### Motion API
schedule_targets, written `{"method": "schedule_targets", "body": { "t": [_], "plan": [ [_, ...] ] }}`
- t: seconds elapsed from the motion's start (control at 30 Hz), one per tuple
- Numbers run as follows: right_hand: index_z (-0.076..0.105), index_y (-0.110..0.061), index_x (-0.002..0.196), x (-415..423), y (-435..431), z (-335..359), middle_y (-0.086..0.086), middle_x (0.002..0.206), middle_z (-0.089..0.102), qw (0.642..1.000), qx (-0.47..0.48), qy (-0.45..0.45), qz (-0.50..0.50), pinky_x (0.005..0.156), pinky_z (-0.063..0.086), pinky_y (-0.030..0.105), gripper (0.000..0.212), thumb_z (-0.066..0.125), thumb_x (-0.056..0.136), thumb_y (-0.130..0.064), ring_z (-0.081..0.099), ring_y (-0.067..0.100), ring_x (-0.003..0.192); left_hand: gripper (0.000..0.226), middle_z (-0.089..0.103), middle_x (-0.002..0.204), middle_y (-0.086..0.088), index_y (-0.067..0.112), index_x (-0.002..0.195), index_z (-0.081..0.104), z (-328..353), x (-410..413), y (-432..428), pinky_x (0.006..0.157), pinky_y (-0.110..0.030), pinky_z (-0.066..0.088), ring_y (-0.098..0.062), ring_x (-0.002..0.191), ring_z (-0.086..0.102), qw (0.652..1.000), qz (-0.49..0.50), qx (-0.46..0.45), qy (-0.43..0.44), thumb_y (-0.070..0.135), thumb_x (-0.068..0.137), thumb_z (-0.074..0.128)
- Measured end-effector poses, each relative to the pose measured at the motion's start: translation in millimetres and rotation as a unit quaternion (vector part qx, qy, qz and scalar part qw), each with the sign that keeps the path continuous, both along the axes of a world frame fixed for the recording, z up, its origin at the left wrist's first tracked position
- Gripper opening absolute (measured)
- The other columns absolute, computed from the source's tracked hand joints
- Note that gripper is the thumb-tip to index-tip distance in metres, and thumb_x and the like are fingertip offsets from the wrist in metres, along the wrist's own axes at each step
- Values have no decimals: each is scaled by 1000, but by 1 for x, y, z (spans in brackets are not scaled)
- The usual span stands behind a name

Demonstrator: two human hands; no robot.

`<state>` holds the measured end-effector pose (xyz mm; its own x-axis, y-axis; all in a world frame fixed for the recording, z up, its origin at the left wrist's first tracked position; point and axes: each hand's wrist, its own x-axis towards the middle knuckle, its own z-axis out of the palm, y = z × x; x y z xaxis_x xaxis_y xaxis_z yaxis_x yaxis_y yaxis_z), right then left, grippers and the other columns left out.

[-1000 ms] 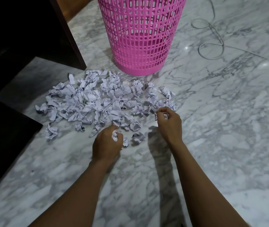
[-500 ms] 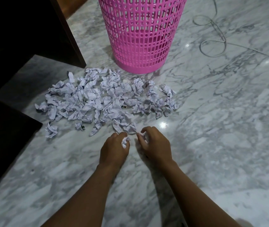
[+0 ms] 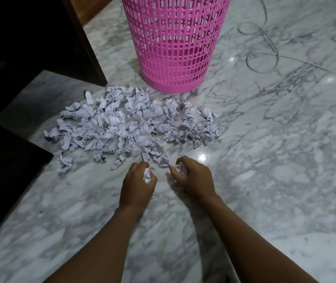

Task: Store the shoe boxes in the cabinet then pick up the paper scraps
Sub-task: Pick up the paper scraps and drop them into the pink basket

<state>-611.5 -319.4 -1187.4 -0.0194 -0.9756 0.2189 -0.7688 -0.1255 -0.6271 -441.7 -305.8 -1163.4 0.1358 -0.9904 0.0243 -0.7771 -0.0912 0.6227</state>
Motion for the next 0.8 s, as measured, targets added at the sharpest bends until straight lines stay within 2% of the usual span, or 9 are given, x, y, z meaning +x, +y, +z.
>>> {"method": "schedule_targets", "body": {
  "t": [0.07,0.17,0.27,0.37,0.5,0.63,0.67,0.73,0.8],
  "plan": [
    [69,-23,107,6,-15,11,-1,93,74,999,36,-11,11,64,48,28,35,72,84,-49,69,20,81,11,56,89,-5,13,90,60,5,5,0,62,-31,42,-27,77,56,999,10,-36,5,8,80,63],
    [62,-29,126,18,-34,20,-1,114,70,991,108,50,57,70,46,27,51,70,83,-56,67,19,96,16,57,97,-10,8,93,64,13,11,-10,66,-29,42,-29,80,58,997,34,-72,8,2,78,65],
    [62,-29,125,22,-36,16,-2,123,60,978,174,92,64,70,43,26,47,64,87,-56,64,19,97,17,56,104,-11,7,93,65,16,18,-22,67,-27,41,-29,83,59,995,57,-80,1,3,77,67],
    [66,-22,111,21,-31,12,-2,114,59,981,161,83,61,68,44,29,34,63,88,-46,63,22,89,16,59,101,-12,6,93,64,18,25,-30,66,-26,35,-32,83,58,994,77,-79,-5,5,78,65],
    [56,-22,95,14,-27,14,-2,84,62,987,161,5,11,61,32,28,20,66,82,-34,57,21,73,12,64,85,-13,6,87,62,17,32,-29,62,-28,36,-36,75,58,989,90,-117,-4,11,77,59],
    [60,-27,108,20,-47,34,-1,73,61,991,114,-69,-28,59,35,28,21,62,87,-29,50,13,57,11,63,74,-13,6,81,60,15,40,-24,58,-30,39,-35,65,56,984,110,-142,4,14,75,55],
    [60,-29,117,26,-55,41,0,78,66,991,122,-54,-15,61,38,28,26,60,91,-32,54,14,61,12,63,74,-13,7,80,60,15,42,-23,58,-32,42,-36,66,57,984,114,-137,7,15,75,54],
    [55,-32,132,38,-70,47,4,107,72,988,156,8,14,72,47,32,41,56,94,-46,66,23,88,15,65,77,-13,9,84,60,14,45,-21,59,-35,47,-37,71,58,986,129,-106,20,20,76,53],
    [50,-31,139,48,-76,46,4,122,69,974,210,79,37,82,50,36,57,56,90,-61,65,26,108,19,68,85,-12,13,91,63,16,45,-21,64,-37,50,-37,79,61,986,150,-65,35,24,79,53]
  ]
}}
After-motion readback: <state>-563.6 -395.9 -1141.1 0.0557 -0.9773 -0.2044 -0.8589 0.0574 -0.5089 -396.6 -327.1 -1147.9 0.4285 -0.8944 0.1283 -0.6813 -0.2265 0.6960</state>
